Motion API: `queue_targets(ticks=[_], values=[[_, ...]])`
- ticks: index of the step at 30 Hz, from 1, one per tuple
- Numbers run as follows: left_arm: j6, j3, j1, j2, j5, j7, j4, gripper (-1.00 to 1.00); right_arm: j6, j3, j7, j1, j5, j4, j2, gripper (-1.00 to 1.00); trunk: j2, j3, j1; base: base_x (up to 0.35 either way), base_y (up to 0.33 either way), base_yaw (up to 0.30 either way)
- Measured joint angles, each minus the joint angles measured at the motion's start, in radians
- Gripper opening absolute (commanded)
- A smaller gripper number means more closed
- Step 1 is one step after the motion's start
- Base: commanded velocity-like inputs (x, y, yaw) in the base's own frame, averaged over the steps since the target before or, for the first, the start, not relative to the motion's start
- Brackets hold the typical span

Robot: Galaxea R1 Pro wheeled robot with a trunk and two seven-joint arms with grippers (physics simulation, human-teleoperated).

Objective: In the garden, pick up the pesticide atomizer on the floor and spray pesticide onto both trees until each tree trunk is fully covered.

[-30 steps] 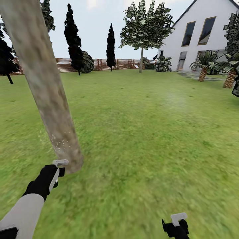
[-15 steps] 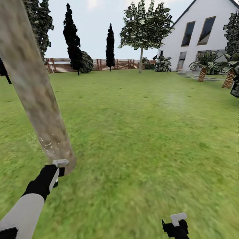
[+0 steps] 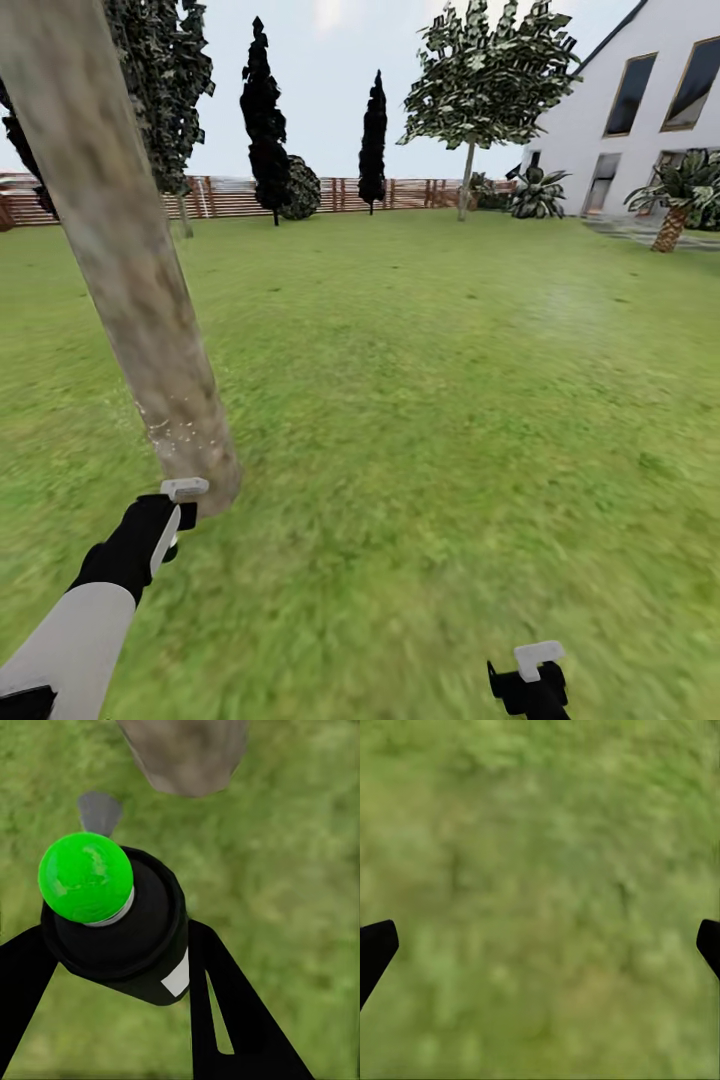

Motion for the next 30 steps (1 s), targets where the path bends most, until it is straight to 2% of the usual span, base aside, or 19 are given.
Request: queue_targets(ticks=[7, 15, 23, 30], values=[[0.0, 0.001, 0.0, -0.002, 0.001, 0.0, -0.001, -1.0, 0.0, 0.0, 0.0, 0.0, 0.0, 0.0, 0.0, 1.0, 0.0, 0.0, 0.0, 0.174, -0.234, 0.101], [0.0, 0.0, 0.0, -0.002, 0.001, 0.0, -0.002, -1.0, 0.0, 0.0, 0.0, 0.0, 0.0, 0.0, 0.0, 1.0, 0.0, 0.0, 0.0, 0.014, -0.27, 0.017], [0.0, 0.001, 0.0, -0.002, 0.001, 0.001, -0.003, -1.0, 0.0, 0.0, 0.0, 0.0, 0.0, 0.0, 0.0, 1.0, 0.0, 0.0, 0.0, 0.028, -0.271, 0.254], [0.0, 0.006, -0.001, -0.002, 0.001, 0.003, -0.003, -1.0, 0.0, 0.0, 0.0, 0.0, 0.0, 0.0, 0.0, 1.0, 0.0, 0.0, 0.0, 0.248, -0.167, 0.102]])
